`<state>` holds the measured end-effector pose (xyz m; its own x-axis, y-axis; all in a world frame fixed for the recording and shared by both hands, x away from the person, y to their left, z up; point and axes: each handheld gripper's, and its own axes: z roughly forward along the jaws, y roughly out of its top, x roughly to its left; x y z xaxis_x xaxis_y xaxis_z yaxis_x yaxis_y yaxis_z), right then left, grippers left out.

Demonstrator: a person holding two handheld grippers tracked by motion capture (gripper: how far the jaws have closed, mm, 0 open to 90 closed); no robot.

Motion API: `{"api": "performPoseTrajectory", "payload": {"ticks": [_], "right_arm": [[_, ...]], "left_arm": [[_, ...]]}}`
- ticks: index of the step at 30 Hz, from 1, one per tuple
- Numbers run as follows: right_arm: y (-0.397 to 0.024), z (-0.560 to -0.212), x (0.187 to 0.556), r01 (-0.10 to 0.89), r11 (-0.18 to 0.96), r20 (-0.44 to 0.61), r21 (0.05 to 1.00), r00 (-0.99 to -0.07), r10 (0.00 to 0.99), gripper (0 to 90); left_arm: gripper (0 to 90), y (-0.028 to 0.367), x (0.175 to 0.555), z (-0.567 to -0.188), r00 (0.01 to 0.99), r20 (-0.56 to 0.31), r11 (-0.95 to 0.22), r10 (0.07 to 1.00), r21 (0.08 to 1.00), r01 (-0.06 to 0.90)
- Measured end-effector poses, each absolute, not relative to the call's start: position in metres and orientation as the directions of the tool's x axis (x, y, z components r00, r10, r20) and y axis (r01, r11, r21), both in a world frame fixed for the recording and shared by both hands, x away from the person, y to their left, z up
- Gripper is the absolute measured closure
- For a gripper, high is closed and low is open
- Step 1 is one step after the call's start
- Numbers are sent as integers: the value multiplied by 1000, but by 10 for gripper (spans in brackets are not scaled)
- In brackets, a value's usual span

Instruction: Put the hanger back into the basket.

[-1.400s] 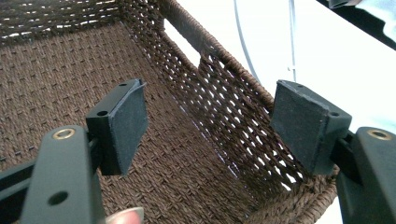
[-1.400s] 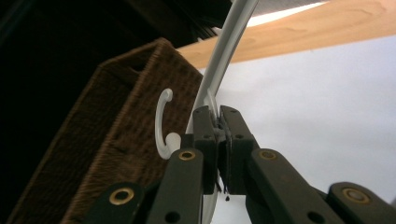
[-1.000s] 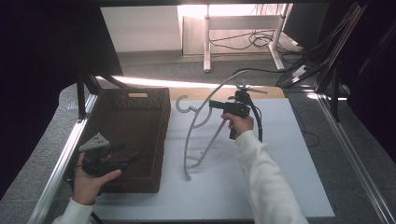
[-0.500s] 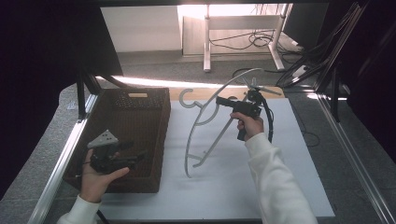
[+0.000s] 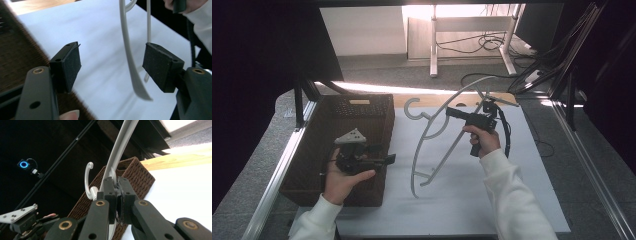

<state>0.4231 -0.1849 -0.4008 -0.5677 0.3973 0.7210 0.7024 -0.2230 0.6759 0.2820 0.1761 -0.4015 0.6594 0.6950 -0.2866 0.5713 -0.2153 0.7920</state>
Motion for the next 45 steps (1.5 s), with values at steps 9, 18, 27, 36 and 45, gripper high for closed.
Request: {"api": "performPoseTrajectory", "payload": {"ticks": [9,18,27,36,45], "right_arm": [[-186,-401,417,707,-226,731,671,-576,367,864],[-181,-397,412,703,-228,734,673,-598,323,864],[-175,-396,409,711,-226,743,666,-605,288,863],[-174,-397,410,710,-217,739,670,-612,281,860],[-172,-398,413,711,-208,737,672,-615,280,845]], "left_arm": [[349,143,309,-405,679,-381,-216,627,753,621],[466,123,328,-415,667,-476,-210,573,702,681],[724,116,333,-418,659,-508,-208,555,682,701],[809,118,330,-414,667,-495,-194,556,703,684],[813,127,327,-409,662,-480,-138,576,741,658]]}}
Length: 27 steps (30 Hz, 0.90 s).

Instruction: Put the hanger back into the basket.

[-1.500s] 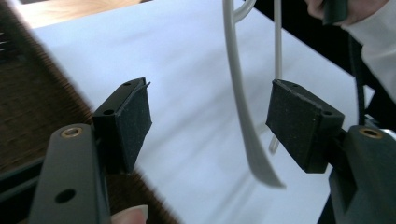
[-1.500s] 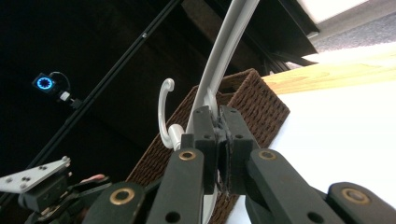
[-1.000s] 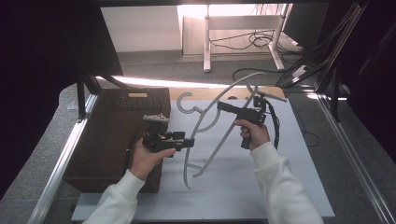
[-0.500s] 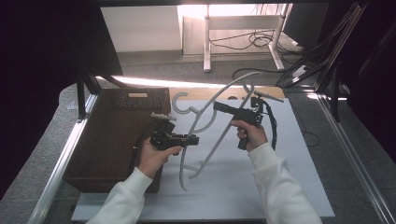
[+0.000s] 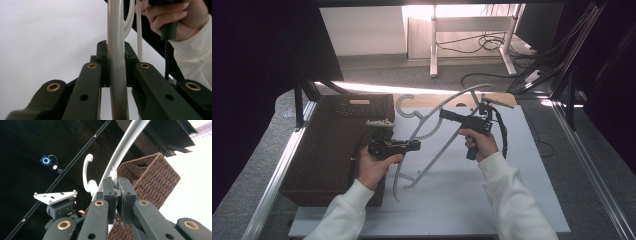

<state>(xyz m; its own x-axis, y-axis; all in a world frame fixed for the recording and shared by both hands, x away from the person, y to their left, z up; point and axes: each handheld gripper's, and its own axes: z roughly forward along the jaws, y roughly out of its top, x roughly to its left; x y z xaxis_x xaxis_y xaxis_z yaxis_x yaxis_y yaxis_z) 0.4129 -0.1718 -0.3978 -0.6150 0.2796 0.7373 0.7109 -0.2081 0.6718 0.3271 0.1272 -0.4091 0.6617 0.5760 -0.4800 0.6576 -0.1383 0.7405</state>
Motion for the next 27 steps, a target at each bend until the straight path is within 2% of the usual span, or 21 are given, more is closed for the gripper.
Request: {"api": "performPoseTrajectory", "payload": {"ticks": [8,10,11,12,16,22,27], "right_arm": [[-169,-401,414,733,-182,748,655,-594,296,813],[-166,-401,413,734,-174,746,657,-598,294,753],[-166,-401,413,734,-174,746,657,-598,294,753],[-165,-401,413,735,-167,745,657,-601,290,688],[-167,-395,407,723,-161,725,672,-599,339,549],[-185,-377,390,655,-135,644,743,-647,408,447],[-205,-370,372,603,-87,573,793,-690,443,413]], "left_arm": [[817,139,326,-405,647,-478,-98,594,756,648],[818,140,325,-404,644,-466,-100,607,759,644],[818,141,325,-404,644,-458,-103,613,762,640],[818,142,325,-404,642,-447,-109,623,764,637],[818,146,324,-403,637,-446,-101,629,766,635],[819,158,322,-399,631,-442,-88,638,772,630],[819,168,319,-396,626,-439,-78,644,777,625]]}}
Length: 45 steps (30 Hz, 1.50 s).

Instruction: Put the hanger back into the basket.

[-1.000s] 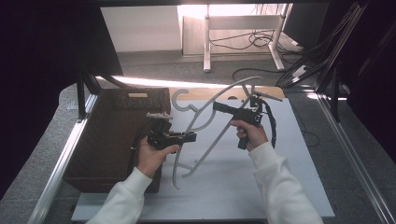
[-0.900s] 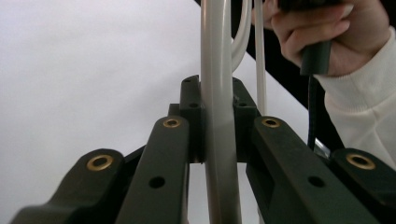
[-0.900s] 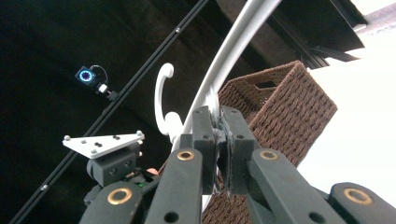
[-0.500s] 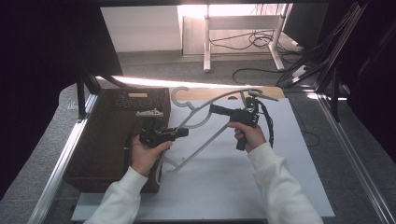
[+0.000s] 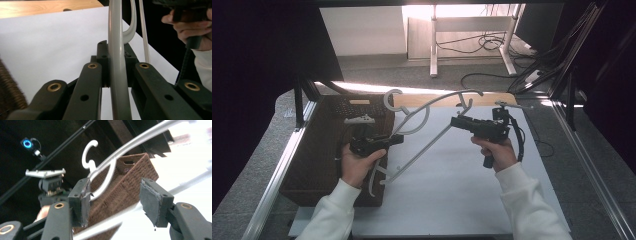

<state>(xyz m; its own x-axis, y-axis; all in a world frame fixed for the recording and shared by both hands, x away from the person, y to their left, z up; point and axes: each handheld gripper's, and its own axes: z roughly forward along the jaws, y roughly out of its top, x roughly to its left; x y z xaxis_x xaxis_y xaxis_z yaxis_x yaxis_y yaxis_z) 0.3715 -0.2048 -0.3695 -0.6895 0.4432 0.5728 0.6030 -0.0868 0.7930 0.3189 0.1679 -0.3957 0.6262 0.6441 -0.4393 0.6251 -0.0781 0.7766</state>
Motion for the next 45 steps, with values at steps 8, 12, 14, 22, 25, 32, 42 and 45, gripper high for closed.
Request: {"api": "performPoseTrajectory", "payload": {"ticks": [8,12,14,22,25,32,42,45], "right_arm": [[-246,-390,352,578,-8,494,816,-690,529,390],[-261,-407,344,567,55,437,822,-689,579,365],[-268,-414,340,562,79,412,824,-688,598,358],[-288,-440,325,581,112,386,806,-659,645,325],[-292,-445,322,587,121,377,801,-650,660,319],[-297,-454,320,602,137,362,787,-629,688,305],[-297,-458,322,608,152,353,779,-627,695,298],[-297,-459,322,610,158,350,776,-626,697,296]], "left_arm": [[818,190,311,-385,616,-421,-69,666,788,612],[818,201,308,-380,611,-411,-68,676,792,607],[818,207,307,-378,610,-408,-66,679,794,604],[818,228,304,-376,599,-388,-69,700,799,597],[818,233,304,-375,597,-384,-70,704,800,596],[818,253,301,-376,574,-369,-63,731,801,596],[818,289,297,-385,514,-362,-24,778,800,599],[818,299,297,-387,499,-356,-18,790,800,600]]}}
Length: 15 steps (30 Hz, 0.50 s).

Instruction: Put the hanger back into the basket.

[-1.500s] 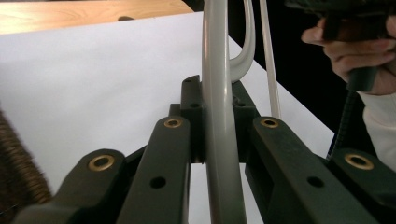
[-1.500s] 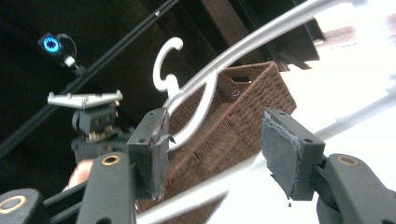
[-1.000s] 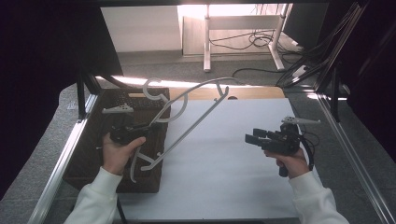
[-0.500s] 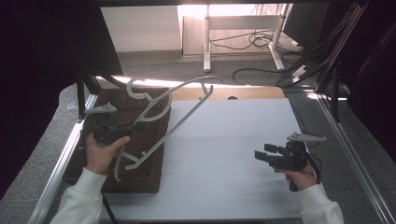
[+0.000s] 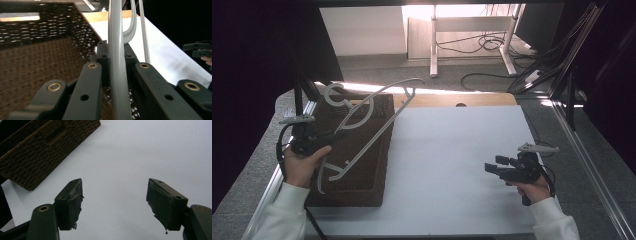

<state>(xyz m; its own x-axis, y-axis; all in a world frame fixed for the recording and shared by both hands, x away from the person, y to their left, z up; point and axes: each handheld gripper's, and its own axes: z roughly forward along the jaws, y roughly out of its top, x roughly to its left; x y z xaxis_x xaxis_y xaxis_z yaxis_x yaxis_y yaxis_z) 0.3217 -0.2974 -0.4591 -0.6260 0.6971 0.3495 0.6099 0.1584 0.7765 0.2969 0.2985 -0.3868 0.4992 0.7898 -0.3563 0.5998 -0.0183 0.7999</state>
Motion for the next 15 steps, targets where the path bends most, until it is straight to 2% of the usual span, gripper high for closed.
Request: {"api": "performPoseTrajectory", "payload": {"ticks": [15], "right_arm": [[-298,-462,319,608,189,317,771,-624,715,280]], "left_arm": [[818,338,297,-390,440,-280,-33,853,813,581]]}}
